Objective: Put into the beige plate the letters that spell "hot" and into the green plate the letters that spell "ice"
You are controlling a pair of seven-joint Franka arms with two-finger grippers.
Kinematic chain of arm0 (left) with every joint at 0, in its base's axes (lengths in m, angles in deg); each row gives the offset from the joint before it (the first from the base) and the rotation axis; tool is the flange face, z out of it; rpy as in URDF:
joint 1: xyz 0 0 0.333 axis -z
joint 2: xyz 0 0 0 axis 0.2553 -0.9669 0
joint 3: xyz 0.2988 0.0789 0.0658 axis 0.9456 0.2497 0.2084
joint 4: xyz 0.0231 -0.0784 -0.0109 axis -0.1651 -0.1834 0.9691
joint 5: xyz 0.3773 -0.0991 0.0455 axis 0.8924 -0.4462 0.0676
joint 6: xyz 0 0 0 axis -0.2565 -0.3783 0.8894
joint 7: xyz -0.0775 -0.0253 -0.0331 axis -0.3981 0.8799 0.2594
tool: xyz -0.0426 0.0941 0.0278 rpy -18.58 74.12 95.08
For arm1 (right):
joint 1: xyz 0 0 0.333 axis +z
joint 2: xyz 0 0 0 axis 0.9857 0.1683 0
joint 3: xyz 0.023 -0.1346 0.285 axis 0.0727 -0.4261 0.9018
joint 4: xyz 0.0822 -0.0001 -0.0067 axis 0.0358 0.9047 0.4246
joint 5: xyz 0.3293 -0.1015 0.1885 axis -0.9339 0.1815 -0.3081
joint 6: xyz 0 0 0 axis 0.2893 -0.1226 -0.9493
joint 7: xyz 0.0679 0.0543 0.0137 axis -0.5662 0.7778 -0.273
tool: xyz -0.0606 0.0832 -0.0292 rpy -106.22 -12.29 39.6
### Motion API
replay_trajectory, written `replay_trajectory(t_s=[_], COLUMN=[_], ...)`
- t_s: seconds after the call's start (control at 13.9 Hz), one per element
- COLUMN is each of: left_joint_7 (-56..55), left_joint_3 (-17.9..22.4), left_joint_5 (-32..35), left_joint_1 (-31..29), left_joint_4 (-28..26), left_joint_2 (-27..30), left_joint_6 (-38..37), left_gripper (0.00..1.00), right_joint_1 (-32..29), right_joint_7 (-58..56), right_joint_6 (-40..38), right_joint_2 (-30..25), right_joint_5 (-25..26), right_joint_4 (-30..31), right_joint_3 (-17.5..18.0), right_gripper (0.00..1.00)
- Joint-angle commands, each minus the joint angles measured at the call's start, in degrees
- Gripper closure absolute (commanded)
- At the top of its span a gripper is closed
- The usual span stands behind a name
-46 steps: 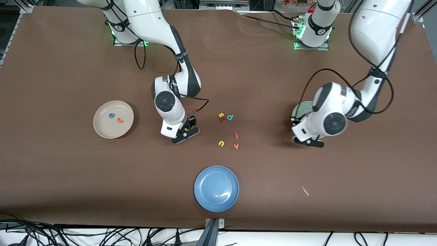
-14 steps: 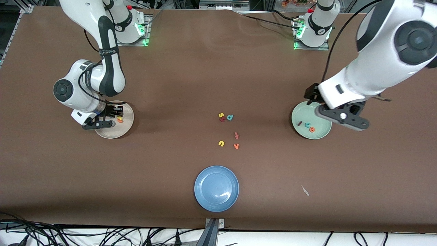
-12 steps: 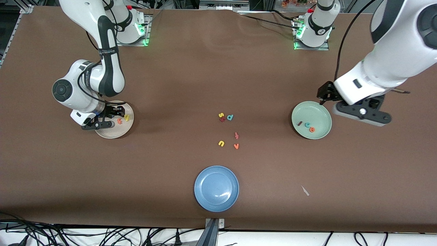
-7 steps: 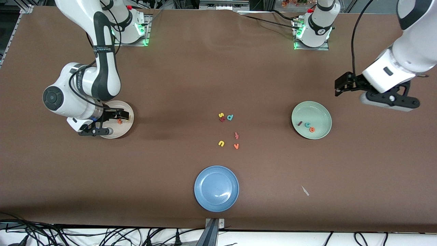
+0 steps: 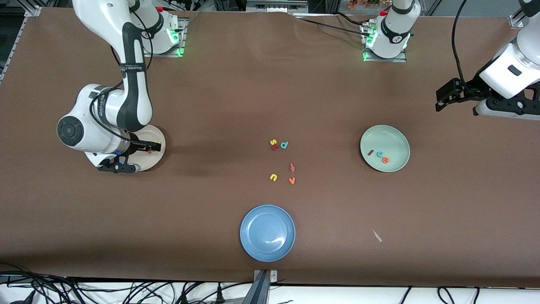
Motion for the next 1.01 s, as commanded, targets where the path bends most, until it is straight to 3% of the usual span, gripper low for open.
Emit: replay_trajectory(t_s=[0.0,0.07,0.14,0.36,0.72,0.93], left_joint_7=[0.45,0.27,0.27,0.27,0.27,0.27], left_joint_3=[0.28,0.19,0.19,0.19,0.01,0.01], left_joint_5=[-1.05,-1.05,-1.05,-1.05,-1.05,-1.05], left_joint_1=[0.40,0.48,0.57,0.57,0.75,0.66], left_joint_4=[-0.58,-0.49,-0.32,0.21,0.48,0.56], left_joint_2=[0.92,0.92,0.83,0.75,0.66,0.66], left_joint_6=[-1.65,-1.65,-1.57,-1.65,-1.83,-1.92], left_gripper=[0.00,0.00,0.00,0.00,0.00,0.00], right_joint_1=[-25.10,-34.53,-37.58,-40.68,-42.62,-42.53], right_joint_7=[9.62,14.55,17.73,17.51,10.73,9.68], right_joint_6=[-0.93,-1.19,-1.37,-3.11,-19.79,-34.73], right_joint_2=[-10.08,-12.12,-13.44,-20.20,-32.77,-34.20], right_joint_5=[18.66,25.88,30.74,31.84,31.32,31.14], right_joint_4=[-0.85,-1.03,-0.94,-0.06,-2.95,-10.50], right_joint_3=[25.98,37.16,41.88,43.24,43.16,42.90], right_gripper=[0.00,0.00,0.00,0.00,0.00,0.00])
